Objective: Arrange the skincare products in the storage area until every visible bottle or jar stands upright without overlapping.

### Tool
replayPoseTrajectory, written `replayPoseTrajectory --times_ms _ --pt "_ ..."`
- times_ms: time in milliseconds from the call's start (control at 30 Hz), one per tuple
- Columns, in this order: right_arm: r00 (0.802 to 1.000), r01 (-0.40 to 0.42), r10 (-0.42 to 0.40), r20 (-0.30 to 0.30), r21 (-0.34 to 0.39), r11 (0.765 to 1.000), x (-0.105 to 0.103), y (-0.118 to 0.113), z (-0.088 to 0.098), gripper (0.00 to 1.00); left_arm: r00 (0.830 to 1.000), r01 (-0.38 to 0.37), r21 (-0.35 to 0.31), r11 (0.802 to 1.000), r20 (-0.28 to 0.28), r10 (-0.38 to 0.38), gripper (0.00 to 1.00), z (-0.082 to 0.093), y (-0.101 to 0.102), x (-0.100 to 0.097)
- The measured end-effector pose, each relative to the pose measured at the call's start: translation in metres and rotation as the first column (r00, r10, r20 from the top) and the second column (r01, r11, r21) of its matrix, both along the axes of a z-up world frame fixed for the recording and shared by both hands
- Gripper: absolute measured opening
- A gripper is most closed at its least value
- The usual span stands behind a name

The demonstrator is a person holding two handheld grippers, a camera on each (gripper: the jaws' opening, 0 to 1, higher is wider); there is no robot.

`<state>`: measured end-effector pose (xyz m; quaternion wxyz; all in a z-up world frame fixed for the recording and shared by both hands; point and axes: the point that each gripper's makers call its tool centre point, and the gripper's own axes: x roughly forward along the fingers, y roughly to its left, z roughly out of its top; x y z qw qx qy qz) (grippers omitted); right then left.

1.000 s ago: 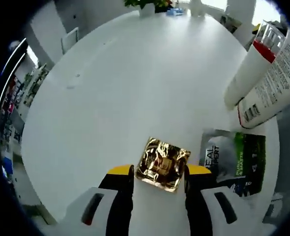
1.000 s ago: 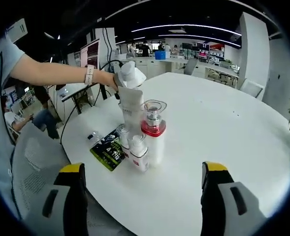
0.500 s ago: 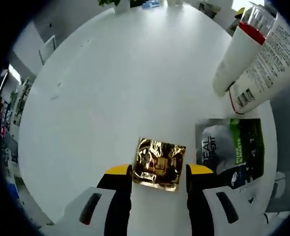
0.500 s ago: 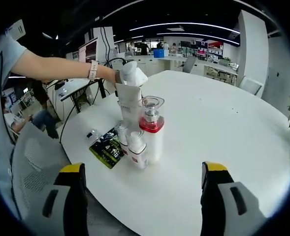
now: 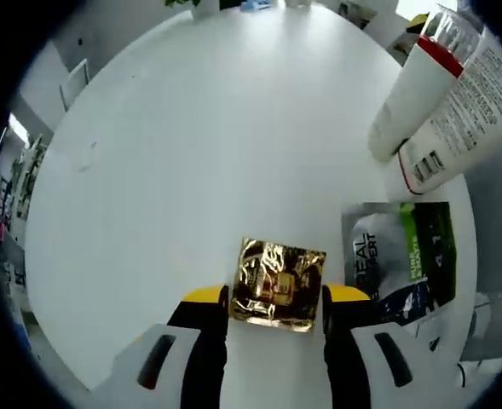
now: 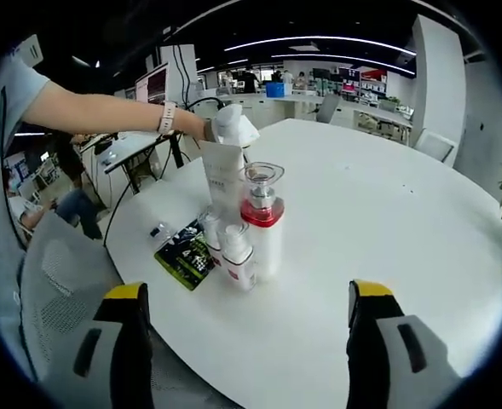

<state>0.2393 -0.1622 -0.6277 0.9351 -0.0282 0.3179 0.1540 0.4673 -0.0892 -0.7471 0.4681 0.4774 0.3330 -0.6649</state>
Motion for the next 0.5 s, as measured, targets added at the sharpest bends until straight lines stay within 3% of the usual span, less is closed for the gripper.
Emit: replayPoseTrajectory --times_ms 500 --pt "1.0 -0.01 0.01 0.004 -0.004 1.0 0.0037 -0.0033 0.0002 0.97 0.999 -0.04 0.003 0.999 0.003 0.04 0.37 -0.0018 -0.0008 0.0063"
